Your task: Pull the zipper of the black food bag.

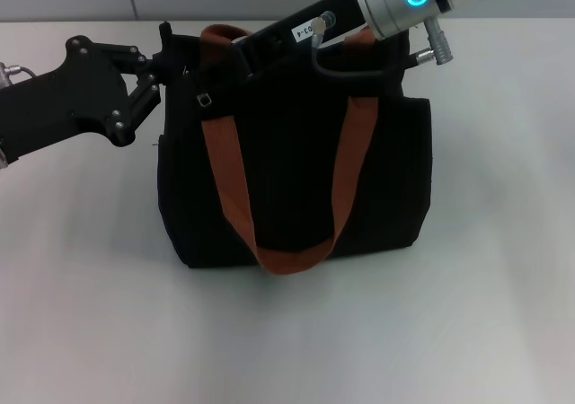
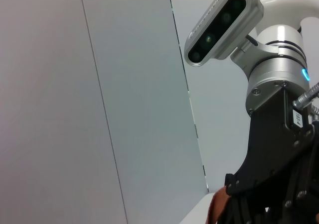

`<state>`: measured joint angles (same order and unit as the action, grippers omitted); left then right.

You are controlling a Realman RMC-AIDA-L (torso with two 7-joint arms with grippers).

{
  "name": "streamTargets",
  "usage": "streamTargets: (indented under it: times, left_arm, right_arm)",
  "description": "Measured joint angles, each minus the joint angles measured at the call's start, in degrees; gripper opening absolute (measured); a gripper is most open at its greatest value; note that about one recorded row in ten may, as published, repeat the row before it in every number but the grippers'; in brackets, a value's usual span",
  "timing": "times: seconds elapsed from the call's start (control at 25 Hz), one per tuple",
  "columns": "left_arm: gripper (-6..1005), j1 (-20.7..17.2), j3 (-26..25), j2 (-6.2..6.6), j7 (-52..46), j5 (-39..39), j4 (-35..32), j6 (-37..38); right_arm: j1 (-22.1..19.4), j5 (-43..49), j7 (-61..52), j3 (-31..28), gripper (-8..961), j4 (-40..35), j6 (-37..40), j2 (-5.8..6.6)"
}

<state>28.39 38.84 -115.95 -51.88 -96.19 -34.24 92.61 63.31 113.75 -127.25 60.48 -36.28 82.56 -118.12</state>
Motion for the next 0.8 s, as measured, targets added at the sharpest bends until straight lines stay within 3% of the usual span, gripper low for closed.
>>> streamTargets:
  times: [0.68, 0.8]
  left_arm:
    - [31, -0.4, -0.52, 0.02, 0.17, -0.03, 0.36, 0.01]
    - [31, -0.42, -0.52, 0.02, 0.25, -0.05, 0.43, 0.02]
  right_arm:
    - [-0.55, 0.08, -0.11, -0.01, 256, -0.38, 0.24, 0.06]
    - [-0.56, 0.08, -0.11, -0.01, 219, -0.38, 0.22, 0.07]
